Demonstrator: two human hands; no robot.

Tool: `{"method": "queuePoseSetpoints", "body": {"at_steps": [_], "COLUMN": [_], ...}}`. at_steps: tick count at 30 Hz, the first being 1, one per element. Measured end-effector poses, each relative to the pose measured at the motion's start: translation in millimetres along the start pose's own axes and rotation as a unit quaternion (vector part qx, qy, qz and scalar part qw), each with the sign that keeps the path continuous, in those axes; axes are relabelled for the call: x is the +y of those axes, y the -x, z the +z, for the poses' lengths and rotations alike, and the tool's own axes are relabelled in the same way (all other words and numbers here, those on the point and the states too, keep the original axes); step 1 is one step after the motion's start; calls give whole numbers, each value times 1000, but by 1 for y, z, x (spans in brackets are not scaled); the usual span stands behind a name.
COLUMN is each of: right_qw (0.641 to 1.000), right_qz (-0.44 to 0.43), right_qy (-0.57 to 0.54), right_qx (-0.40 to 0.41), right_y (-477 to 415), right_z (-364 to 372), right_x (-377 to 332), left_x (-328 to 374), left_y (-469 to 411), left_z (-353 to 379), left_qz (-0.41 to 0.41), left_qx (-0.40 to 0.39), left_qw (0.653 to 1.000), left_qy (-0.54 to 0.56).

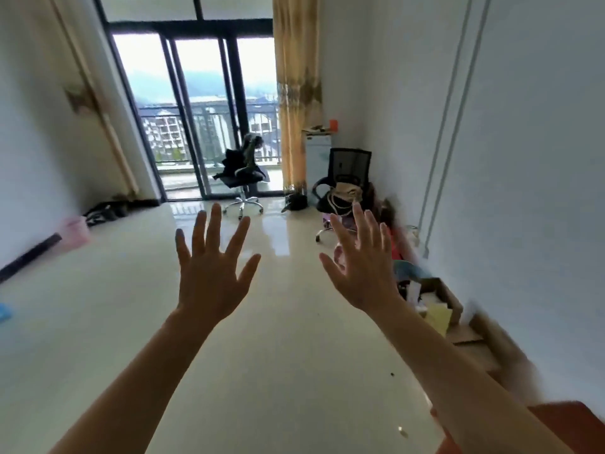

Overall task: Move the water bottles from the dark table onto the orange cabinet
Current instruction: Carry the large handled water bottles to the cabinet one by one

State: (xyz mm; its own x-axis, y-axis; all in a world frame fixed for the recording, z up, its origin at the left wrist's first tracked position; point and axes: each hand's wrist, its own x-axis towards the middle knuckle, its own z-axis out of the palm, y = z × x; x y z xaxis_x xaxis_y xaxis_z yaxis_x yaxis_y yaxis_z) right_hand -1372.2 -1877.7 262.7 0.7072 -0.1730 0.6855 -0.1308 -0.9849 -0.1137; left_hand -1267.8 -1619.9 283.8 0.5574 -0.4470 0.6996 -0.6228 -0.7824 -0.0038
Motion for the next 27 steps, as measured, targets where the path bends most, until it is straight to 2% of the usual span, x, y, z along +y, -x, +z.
{"method": "queuePoseSetpoints", "body": {"at_steps": [2,9,17,27], "right_qw": [998,975,940,881], "right_qz": [-59,-193,-280,-370], "right_qy": [-21,-112,-186,-278], "right_qx": [7,-8,-59,-100], "right_y": [-48,-149,-216,-354], "right_z": [42,156,295,433], "right_x": [-69,-256,-393,-571], "left_x": [-82,-279,-412,-574], "left_y": [8,35,70,16], "left_z": [-12,-40,-24,-19], "left_qz": [-57,-192,-312,-420], "left_qx": [-7,-17,-70,-63], "left_qw": [998,971,918,840], "left_qy": [-31,-139,-234,-338]}}
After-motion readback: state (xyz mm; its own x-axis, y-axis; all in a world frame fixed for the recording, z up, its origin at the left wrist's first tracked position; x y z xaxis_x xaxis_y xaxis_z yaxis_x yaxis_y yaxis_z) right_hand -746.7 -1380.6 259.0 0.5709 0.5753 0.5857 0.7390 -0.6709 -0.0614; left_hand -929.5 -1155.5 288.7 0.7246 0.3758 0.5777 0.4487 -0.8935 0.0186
